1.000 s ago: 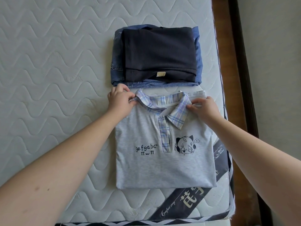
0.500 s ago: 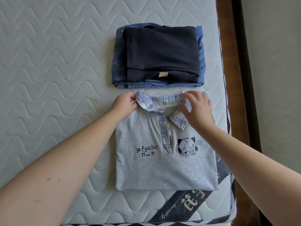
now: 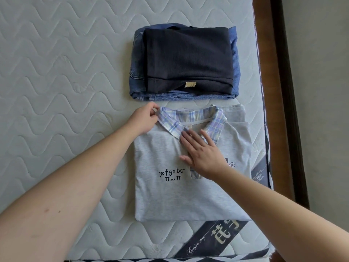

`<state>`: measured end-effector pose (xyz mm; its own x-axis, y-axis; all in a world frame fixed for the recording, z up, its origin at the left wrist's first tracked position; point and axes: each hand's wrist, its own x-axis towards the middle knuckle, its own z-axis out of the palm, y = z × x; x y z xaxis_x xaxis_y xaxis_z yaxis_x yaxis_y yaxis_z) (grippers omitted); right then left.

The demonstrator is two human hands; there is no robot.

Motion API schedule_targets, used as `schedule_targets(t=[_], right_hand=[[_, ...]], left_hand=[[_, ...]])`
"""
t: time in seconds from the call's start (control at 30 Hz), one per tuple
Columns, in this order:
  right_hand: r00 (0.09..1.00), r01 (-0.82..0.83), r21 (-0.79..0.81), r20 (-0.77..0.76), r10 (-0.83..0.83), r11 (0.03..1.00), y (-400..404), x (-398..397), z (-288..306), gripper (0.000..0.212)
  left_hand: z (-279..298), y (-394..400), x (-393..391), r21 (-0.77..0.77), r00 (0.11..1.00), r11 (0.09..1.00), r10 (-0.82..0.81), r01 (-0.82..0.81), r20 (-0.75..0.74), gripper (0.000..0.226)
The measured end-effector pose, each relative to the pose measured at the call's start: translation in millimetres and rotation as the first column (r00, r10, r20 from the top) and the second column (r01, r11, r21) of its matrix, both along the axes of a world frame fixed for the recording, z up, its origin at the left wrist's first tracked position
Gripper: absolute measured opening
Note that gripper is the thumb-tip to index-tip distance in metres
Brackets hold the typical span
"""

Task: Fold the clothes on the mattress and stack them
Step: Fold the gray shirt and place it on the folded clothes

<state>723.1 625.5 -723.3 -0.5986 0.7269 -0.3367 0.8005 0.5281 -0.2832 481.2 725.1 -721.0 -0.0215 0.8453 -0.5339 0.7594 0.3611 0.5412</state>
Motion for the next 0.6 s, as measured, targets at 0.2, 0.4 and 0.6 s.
schedule_targets(t=[0.2,0.4,0.6], right_hand=[[0.769,0.610,0.045,-0.278,-0.576,0.791,26,39,10,0.048],[0.643,0.737,-0.221,-0.060,-0.763,0.638,92,61,9,0.041],[0.543,0.755,-0.321,-0.184,-0.819,0.572,103,61,14,0.016]], left_hand=[[9,4,5,0.001,0.995,0.995,0.095,-0.095,0.025,0.043],[11,2,4,0.061,0.995,0.998,0.023,-0.029,0.094,0.021],[5,-4,-4,0.071,0.995,0.997,-0.003,-0.004,0.097,0.012]])
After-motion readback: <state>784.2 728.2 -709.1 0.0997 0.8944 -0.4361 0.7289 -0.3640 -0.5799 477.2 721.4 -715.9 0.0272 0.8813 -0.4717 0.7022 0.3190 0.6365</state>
